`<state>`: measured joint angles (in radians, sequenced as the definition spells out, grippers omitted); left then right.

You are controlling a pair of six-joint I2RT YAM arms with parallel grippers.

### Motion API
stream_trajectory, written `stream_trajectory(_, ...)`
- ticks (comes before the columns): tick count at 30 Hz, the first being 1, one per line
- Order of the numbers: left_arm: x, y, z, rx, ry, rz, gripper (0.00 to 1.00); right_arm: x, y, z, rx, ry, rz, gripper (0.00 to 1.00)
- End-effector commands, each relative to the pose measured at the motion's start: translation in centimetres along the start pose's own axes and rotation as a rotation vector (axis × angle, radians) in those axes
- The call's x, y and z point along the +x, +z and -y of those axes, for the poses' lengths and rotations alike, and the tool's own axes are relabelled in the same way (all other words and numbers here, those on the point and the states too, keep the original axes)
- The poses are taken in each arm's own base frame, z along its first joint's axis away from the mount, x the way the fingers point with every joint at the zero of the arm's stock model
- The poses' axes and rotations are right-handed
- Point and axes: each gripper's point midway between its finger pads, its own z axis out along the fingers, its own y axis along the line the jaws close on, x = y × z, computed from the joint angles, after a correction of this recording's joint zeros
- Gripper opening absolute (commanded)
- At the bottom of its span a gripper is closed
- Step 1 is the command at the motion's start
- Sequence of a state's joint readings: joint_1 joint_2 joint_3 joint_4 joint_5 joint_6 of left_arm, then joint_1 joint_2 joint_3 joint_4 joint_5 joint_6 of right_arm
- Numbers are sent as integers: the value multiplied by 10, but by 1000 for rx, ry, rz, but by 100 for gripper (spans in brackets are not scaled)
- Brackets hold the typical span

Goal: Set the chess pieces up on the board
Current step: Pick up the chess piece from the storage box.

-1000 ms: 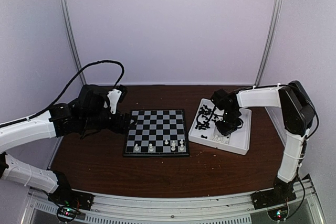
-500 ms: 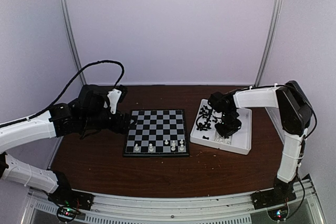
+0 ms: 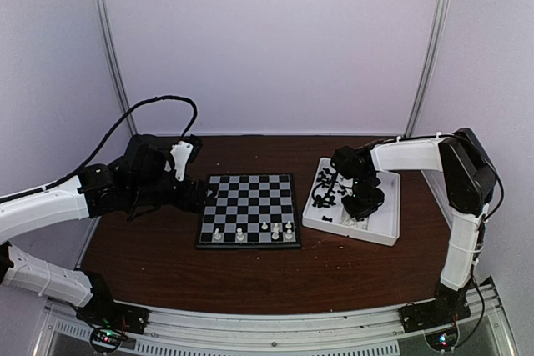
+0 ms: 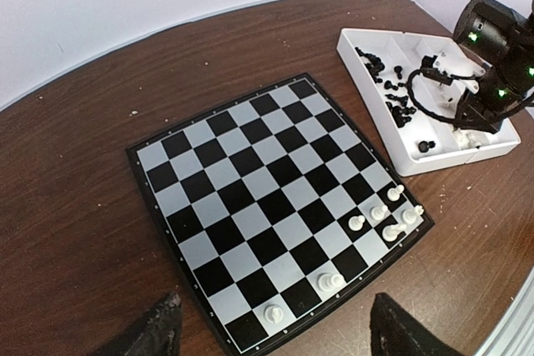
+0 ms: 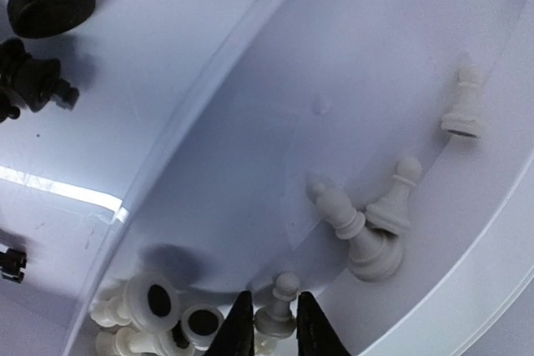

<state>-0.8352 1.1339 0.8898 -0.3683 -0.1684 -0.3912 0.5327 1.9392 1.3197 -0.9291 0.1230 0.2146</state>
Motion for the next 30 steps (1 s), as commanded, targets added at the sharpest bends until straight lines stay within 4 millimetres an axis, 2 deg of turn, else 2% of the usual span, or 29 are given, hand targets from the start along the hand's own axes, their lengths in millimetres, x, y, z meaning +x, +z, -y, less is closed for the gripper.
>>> stream_trajectory(1,-7,-3,-1,-9,8,35,77,-1,-13,-3,-18,8,13,22)
stream_trajectory(7,-8,-1,0,-4,8,33,77,5,-10,-3,-11,12,-2,26)
stream_trajectory(15,-9,1,1,-2,13,30,77,7,-7,-4,-9,14,-15,20)
stream_trajectory(20,-9,2,2,0,13,27,77,2,-11,0,10,9,16,14)
stream_trajectory(24,-10,2,2,0,13,27,77,-6,-15,1,15,3,52,13)
stream_trajectory(30,-12,2,3,2,15,27,77,-16,-31,8,49,-8,131,11)
